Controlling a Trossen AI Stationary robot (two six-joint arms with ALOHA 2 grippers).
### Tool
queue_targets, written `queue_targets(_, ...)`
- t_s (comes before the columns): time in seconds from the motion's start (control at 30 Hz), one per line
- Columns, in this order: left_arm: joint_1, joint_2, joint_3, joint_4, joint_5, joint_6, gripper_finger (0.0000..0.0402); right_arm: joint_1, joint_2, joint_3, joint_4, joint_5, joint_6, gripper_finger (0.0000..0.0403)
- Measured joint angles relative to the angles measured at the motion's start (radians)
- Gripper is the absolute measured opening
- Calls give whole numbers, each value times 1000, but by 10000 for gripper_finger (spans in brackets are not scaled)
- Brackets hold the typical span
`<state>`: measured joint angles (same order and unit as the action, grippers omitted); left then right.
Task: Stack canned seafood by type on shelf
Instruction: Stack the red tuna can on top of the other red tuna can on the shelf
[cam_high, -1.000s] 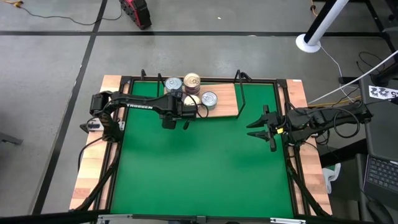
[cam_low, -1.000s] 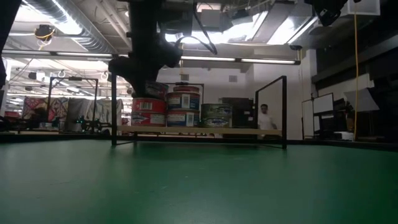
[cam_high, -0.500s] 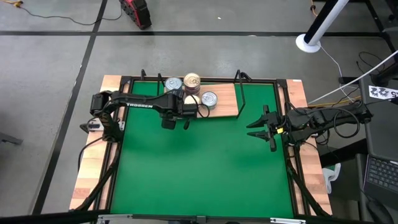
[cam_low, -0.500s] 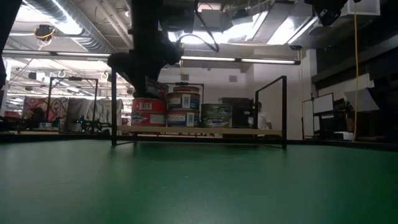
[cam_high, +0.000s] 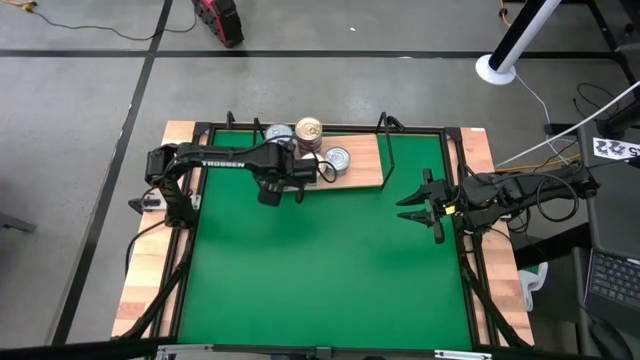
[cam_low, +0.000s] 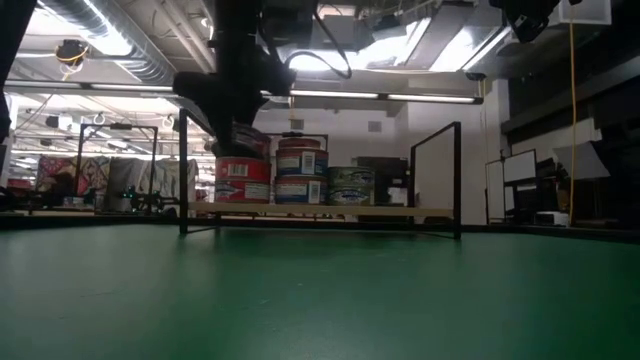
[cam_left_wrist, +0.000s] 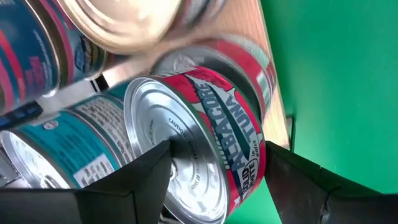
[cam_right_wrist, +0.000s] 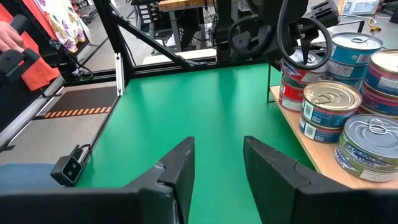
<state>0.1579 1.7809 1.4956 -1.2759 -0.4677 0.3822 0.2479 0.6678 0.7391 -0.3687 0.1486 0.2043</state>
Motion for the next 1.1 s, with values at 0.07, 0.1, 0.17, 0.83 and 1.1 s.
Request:
queue_targets(0.07, 4, -1, 0, -14, 0, 11, 237, 0, 0, 0, 0, 0, 0, 136)
queue_targets(0.1, 5, -1, 0, -18, 0, 15, 237, 0, 0, 0, 0, 0, 0, 136)
queue_targets(0.17, 5, -1, 0, -22, -3, 24, 237, 0, 0, 0, 0, 0, 0, 136)
queue_targets(0.83, 9, 0, -1, 38, -5, -216, 237, 0, 0, 0, -2, 0, 0, 136)
queue_targets(1.1, 16, 4, -2, 36, -14, -291, 237, 0, 0, 0, -2, 0, 0, 136)
